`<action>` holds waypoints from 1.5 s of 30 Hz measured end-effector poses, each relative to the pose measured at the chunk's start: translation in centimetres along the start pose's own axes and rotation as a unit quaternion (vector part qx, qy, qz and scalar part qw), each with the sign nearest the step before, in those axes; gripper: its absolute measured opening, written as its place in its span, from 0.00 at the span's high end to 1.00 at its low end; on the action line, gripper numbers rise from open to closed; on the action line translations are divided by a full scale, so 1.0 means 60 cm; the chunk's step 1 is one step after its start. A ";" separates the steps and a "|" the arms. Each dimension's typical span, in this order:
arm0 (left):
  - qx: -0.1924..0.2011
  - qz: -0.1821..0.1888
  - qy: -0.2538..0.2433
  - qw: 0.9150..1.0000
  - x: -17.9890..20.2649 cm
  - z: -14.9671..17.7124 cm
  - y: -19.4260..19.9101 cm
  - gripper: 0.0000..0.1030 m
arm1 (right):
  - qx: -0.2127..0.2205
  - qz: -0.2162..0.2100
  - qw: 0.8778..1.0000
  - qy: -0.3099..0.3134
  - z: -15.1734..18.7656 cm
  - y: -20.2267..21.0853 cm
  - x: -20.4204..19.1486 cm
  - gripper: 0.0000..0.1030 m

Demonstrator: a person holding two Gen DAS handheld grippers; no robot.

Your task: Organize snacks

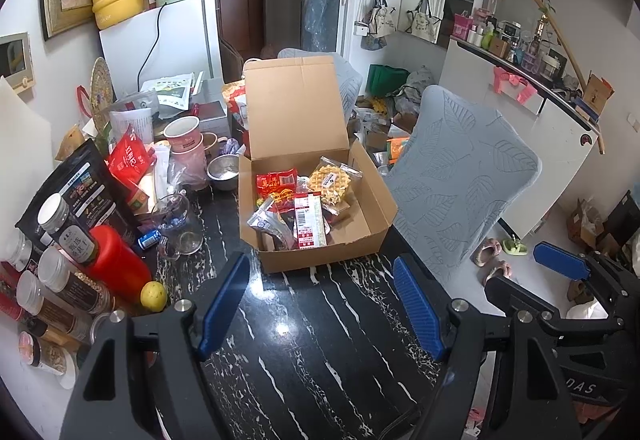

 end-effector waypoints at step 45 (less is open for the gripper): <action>-0.017 0.005 -0.004 1.000 -0.015 -0.010 -0.028 0.28 | -0.015 0.009 1.000 0.000 -0.008 -0.019 0.002 0.21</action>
Point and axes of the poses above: each gripper's, at about its wrist camera, not at the fingertips, and y roughly against the way its jaws point, x to its right, z to its underside, the point moved 4 cm from there along -y, roughly the way its jaws point, and after that the axes turned 7 degrees about y, right-handed, at the moved point
